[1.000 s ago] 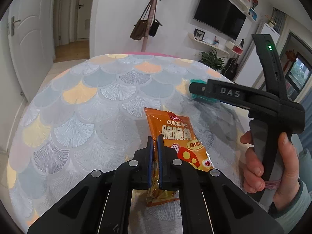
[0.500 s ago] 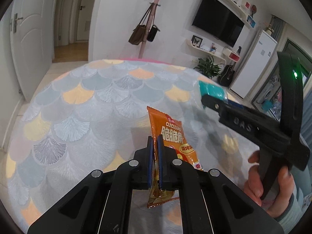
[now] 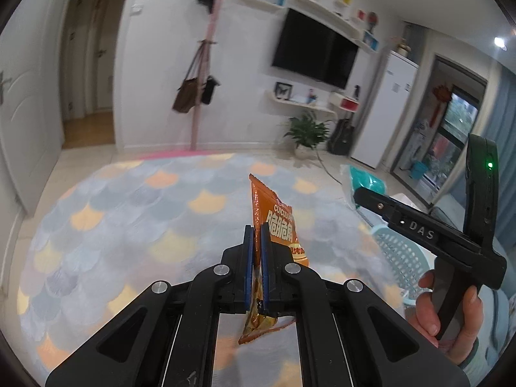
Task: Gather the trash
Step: 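Carry both items over the blue basket and open both grippers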
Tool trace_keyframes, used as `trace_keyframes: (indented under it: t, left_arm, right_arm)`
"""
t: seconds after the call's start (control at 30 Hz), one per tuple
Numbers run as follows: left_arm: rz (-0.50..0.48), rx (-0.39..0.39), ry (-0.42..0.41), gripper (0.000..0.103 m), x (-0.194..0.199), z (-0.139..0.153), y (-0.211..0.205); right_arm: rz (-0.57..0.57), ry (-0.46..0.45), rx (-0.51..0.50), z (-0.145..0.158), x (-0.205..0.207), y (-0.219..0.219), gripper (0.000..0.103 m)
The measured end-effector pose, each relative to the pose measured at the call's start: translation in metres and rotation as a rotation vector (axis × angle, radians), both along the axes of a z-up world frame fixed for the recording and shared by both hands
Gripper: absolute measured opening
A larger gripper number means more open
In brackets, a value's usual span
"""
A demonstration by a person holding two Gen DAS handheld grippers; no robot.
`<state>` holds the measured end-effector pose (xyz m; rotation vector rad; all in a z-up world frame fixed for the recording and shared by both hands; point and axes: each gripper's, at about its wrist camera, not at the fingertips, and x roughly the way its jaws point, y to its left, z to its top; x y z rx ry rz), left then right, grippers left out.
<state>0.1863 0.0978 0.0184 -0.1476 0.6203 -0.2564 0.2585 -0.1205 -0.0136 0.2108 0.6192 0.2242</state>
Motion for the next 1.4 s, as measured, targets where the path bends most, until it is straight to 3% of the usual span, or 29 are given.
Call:
trace_keyframes:
  t: [0.37,0.7,1.0,1.03,1.1,1.13,1.17,1.3,1.4]
  left_arm:
    - [-0.218,0.038,-0.03,0.003,0.025,0.015,-0.123]
    - [-0.397,0.07,0.037,0.003,0.059,-0.016,-0.231]
    - [-0.456,0.106,0.072,0.004,0.08,-0.048,-0.296]
    - [-0.449,0.111,0.073,0.006,0.082,-0.051,-0.3]
    - [-0.457,0.111,0.084,0.024,0.087,-0.056,-0.308]
    - [-0.46,0.115,0.086,0.038,0.088,-0.059,-0.311]
    - [-0.456,0.128,0.084,0.047,0.088,-0.061,-0.313]
    - [-0.454,0.141,0.083,0.049,0.082,-0.067,-0.305]
    - [-0.439,0.114,0.089,0.059,0.078,-0.065,-0.287]
  right_arm:
    - [-0.24,-0.009,0.06,0.001,-0.042,-0.138,0.045]
    - [-0.421,0.088,0.107,-0.048,-0.059,-0.233,0.045]
    - [-0.534,0.231,0.146,-0.098,-0.056,-0.279,0.048]
    - [-0.541,0.243,0.149,-0.102,-0.055,-0.283,0.048]
    - [-0.549,0.257,0.153,-0.105,-0.054,-0.285,0.051]
    - [-0.553,0.262,0.152,-0.106,-0.054,-0.285,0.054]
    - [-0.562,0.266,0.15,-0.107,-0.054,-0.286,0.062]
    - [-0.565,0.26,0.133,-0.106,-0.061,-0.283,0.065]
    - [-0.55,0.255,0.146,-0.102,-0.066,-0.281,0.065]
